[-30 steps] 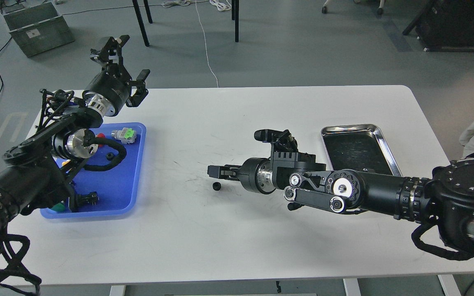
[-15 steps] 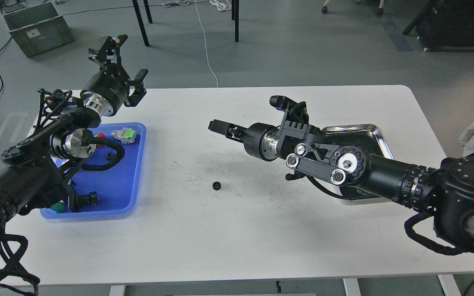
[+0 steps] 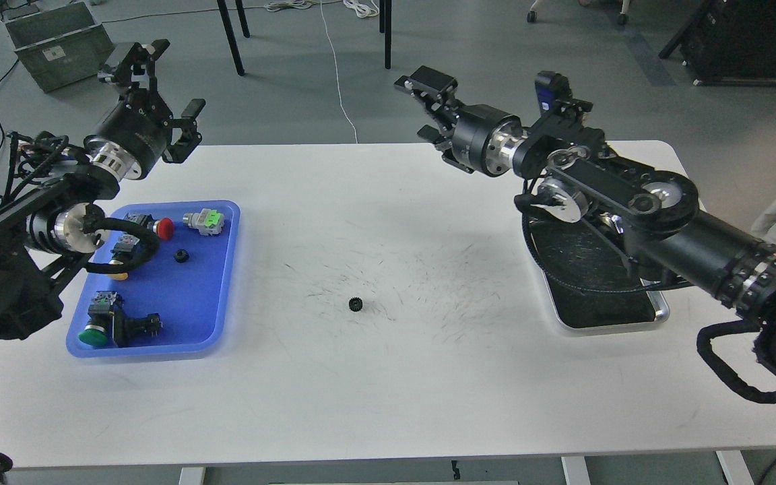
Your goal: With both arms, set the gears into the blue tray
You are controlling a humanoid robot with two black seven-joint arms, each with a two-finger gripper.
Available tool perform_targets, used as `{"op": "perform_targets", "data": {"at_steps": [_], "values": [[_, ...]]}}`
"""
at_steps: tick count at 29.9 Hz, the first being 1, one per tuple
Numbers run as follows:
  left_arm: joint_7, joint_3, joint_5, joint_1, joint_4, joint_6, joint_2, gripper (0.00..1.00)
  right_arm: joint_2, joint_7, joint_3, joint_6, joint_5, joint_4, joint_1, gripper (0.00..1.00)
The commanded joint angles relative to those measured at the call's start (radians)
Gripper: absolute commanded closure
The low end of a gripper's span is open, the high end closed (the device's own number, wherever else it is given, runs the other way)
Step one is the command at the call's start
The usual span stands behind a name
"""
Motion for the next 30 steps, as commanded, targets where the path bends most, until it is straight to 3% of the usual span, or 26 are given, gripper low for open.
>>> {"op": "perform_targets", "data": {"at_steps": [1, 10, 13, 17, 21, 30], "values": [[0.004, 0.014, 0.056, 0.003, -0.134, 0.014, 0.077, 0.02, -0.108, 0.000, 0.104, 0.047, 0.140, 0.000, -0.060, 0.07], [0.010, 0.125, 0.356, 0.002, -0.541, 0.137, 0.217, 0.02, -0.243, 0.000, 0.357, 0.161, 0.334, -0.008, -0.287, 0.06], [0.010, 0.173, 0.549, 0.004, -0.622, 0.143, 0.230, 0.02, -0.251, 0.002, 0.405, 0.176, 0.354, -0.011, -0.340, 0.06], [0.012, 0.201, 0.889, 0.040, -0.624, 0.158, 0.173, 0.02, -0.251, 0.009, 0.457, 0.182, 0.354, -0.011, -0.399, 0.06], [0.015, 0.204, 1.232, 0.098, -0.569, 0.240, 0.076, 0.02, -0.246, 0.025, 0.469, 0.208, 0.357, -0.016, -0.426, 0.05], [0.084, 0.204, 1.824, 0.180, -0.370, 0.324, -0.120, 0.03, -0.228, 0.025, 0.451, 0.204, 0.374, -0.065, -0.443, 0.05]]}}
